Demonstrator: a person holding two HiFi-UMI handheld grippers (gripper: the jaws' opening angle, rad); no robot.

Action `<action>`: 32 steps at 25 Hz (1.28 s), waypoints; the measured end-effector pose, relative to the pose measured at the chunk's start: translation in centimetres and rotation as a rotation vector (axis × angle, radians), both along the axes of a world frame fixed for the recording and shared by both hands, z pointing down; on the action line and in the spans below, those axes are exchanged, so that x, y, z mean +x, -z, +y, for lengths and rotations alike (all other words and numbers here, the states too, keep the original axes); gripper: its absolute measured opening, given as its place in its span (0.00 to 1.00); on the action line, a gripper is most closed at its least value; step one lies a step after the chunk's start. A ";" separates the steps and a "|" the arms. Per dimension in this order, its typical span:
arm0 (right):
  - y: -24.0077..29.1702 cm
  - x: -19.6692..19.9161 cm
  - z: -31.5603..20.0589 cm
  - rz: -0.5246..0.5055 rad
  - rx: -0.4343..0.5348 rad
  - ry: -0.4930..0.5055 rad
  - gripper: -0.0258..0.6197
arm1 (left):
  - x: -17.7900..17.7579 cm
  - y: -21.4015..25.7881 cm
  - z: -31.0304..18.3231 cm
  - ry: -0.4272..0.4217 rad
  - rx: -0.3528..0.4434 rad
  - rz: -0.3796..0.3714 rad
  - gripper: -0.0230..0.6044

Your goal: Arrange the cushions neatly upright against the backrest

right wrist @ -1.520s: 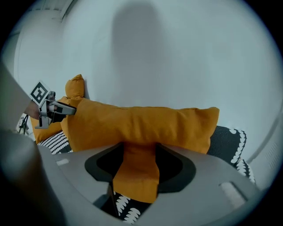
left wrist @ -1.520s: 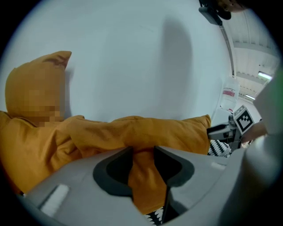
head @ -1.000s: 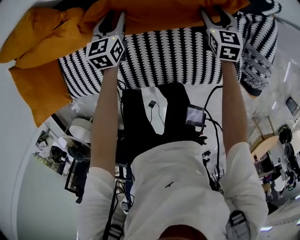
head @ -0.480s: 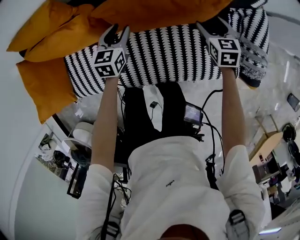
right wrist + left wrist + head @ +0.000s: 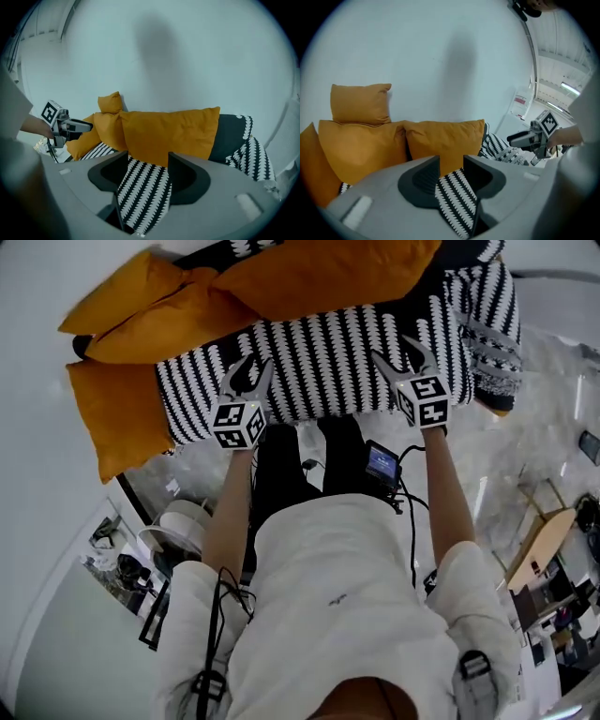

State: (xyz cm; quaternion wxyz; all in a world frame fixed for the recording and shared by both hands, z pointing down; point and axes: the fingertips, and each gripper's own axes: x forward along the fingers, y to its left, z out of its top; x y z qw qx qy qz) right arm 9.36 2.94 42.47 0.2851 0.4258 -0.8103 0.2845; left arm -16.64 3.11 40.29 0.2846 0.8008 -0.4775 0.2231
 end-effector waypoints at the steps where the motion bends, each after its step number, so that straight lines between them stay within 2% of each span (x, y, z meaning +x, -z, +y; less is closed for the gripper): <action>1: 0.6 -0.3 0.9 -0.012 -0.002 0.005 0.48 | 0.1 0.9 0.9 0.014 0.004 0.016 0.28; 3: 1.8 -0.4 2.5 -0.044 -0.008 0.000 0.45 | 0.7 2.6 2.7 0.037 0.009 0.047 0.28; 6: 3.6 -0.6 4.6 -0.104 -0.013 -0.027 0.33 | 1.6 5.0 5.1 0.044 0.011 0.072 0.26; 16: 5.5 0.1 10.5 -0.206 0.011 -0.107 0.08 | 2.7 9.2 9.0 0.003 0.058 0.107 0.12; 20: 6.6 -0.6 13.1 -0.240 0.020 -0.126 0.08 | 2.2 10.2 11.5 -0.015 0.077 0.123 0.04; 25: 8.9 -2.8 18.0 -0.244 0.068 -0.116 0.08 | 0.6 12.0 16.8 -0.023 0.122 0.157 0.04; 32: 11.2 -7.2 25.7 -0.234 0.091 -0.051 0.08 | -2.7 13.6 25.2 0.016 0.148 0.208 0.04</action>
